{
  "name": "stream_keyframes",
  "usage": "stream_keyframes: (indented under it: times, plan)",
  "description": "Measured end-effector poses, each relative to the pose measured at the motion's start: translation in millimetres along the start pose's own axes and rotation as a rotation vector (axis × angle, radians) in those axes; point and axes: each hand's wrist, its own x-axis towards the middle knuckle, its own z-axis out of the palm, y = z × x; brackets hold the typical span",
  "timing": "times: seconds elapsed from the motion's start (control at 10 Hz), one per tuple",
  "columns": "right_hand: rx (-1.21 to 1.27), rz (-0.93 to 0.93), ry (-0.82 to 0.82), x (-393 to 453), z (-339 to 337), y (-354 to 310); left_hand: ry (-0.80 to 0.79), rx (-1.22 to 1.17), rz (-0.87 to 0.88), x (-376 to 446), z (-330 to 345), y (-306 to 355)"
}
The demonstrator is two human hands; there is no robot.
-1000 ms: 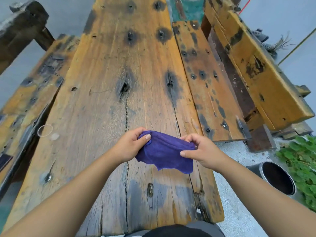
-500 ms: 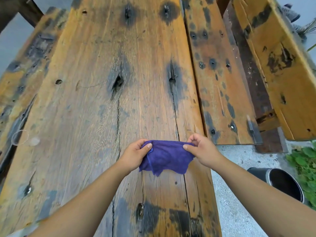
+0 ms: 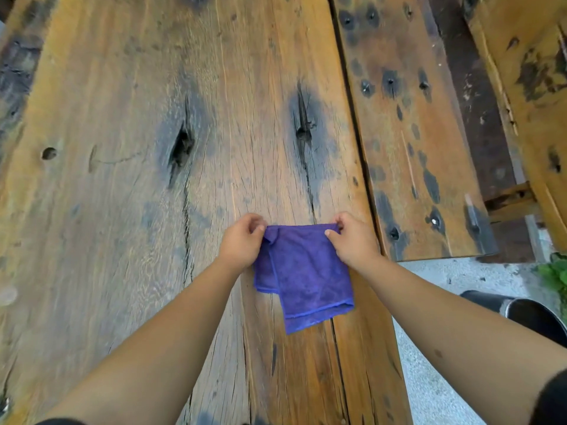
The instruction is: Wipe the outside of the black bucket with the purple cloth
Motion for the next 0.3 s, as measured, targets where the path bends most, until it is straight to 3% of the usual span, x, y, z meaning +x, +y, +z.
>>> stream_keyframes:
  times: [0.1, 0.3]
  plan:
    - [-0.139, -0.087, 0.044, 3.4, 0.6, 2.2, 0.034, 0.05, 0.013, 13.6, -11.1, -2.6]
    - [-0.444, -0.175, 0.042, -10.9, -24.9, -12.1, 0.079, 0.526, 0.202, -8.3, -35.0, 16.2]
